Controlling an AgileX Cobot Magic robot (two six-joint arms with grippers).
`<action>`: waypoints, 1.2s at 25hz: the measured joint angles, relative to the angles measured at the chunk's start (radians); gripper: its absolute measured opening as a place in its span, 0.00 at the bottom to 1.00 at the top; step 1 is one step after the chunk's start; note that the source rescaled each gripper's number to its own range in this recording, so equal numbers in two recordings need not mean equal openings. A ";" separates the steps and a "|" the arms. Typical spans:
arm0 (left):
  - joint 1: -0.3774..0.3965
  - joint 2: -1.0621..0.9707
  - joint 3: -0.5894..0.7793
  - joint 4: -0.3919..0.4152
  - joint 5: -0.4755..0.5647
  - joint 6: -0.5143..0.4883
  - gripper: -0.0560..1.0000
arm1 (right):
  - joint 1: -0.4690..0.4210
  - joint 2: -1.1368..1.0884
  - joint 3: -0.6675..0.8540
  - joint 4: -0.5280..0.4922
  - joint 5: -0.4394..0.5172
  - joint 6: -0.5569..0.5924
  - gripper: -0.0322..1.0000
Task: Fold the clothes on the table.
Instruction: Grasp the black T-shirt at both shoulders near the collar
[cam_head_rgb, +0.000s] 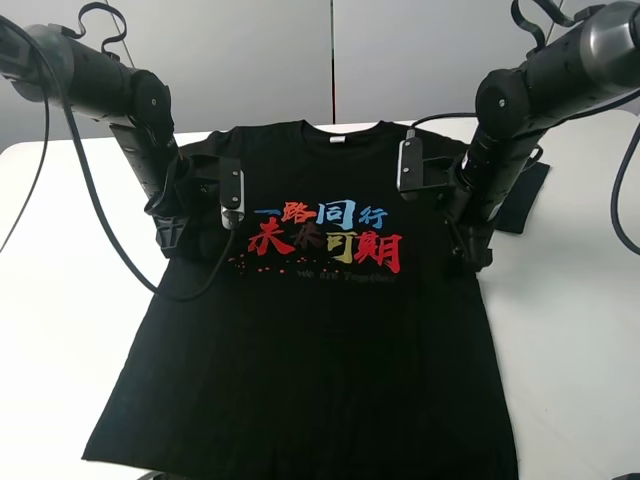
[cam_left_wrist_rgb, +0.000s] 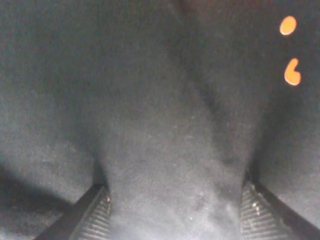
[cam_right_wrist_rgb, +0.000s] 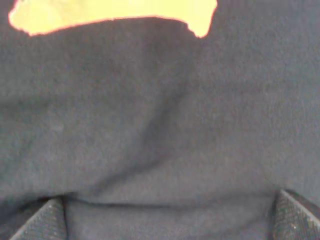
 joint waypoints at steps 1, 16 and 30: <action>0.000 0.002 0.000 0.000 0.005 0.000 0.75 | 0.000 0.000 0.000 0.012 0.000 -0.002 0.90; 0.000 0.003 0.000 0.053 0.041 -0.037 0.26 | 0.000 0.002 0.000 0.073 0.000 -0.006 0.90; 0.000 0.003 0.000 0.059 0.050 -0.090 0.06 | 0.000 0.006 0.000 0.118 0.021 -0.022 0.80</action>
